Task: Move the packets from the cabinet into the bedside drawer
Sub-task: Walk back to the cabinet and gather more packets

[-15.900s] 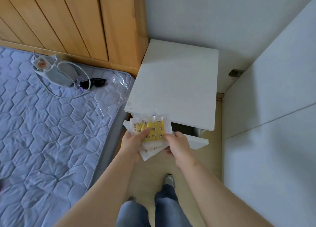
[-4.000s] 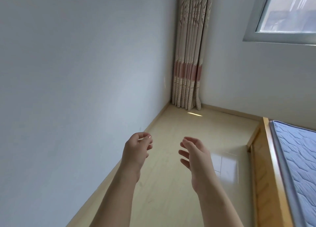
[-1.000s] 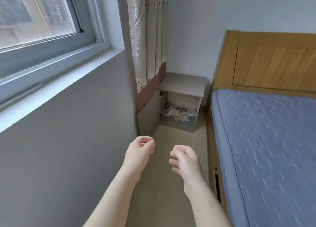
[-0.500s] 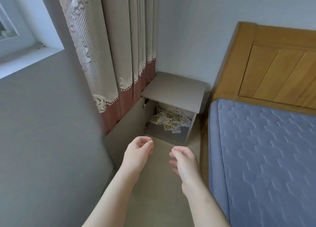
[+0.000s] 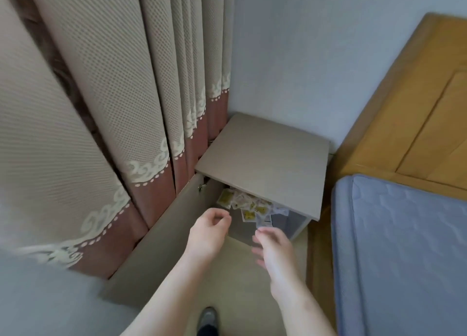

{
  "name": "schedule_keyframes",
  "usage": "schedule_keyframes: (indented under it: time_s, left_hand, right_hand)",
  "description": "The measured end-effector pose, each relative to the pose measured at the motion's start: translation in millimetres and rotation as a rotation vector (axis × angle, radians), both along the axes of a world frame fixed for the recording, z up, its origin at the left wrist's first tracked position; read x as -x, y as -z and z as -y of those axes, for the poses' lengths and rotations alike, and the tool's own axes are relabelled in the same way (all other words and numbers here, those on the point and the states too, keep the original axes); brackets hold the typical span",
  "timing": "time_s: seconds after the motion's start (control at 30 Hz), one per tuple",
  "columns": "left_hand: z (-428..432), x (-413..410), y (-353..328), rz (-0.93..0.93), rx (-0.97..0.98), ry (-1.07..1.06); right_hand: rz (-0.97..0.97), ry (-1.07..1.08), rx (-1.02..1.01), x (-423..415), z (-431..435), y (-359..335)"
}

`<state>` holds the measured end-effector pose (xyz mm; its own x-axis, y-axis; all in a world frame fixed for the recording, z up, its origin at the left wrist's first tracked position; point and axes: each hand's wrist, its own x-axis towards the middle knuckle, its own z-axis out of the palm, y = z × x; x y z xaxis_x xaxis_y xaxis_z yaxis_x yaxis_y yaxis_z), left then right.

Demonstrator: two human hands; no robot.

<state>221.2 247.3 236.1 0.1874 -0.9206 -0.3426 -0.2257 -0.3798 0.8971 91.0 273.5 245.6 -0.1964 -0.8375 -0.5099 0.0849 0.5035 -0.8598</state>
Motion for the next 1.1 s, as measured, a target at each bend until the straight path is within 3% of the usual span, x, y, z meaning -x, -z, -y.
schedule_keyframes:
  time_s: [0.13,0.33,0.57,0.83,0.97,1.1]
  left_hand:
    - [103.7,-2.1,27.9,0.119,-0.004,0.162]
    - [206.7,5.6,103.6,0.197,-0.063,0.197]
    - [288.2,21.1,270.4,0.352,-0.167,0.406]
    - [358.4,-5.7,493.6,0.559,-0.155,0.454]
    - [388.8,-1.7,583.4,0.582,-0.083,0.463]
    - [410.1,9.0,641.0,0.652,-0.003,0.551]
  right_hand:
    - [-0.011,-0.016,-0.022,-7.0,97.6,31.2]
    - [-0.138,-0.076,-0.091,12.5,209.0,117.0]
    - [-0.414,-0.213,-0.115,47.6,304.2,308.7]
    - [-0.792,-0.494,-0.065,53.6,392.0,541.7]
    - [-1.036,-0.523,-0.006,62.7,426.6,607.6]
    - [-1.115,-0.494,-0.047,79.4,453.4,652.8]
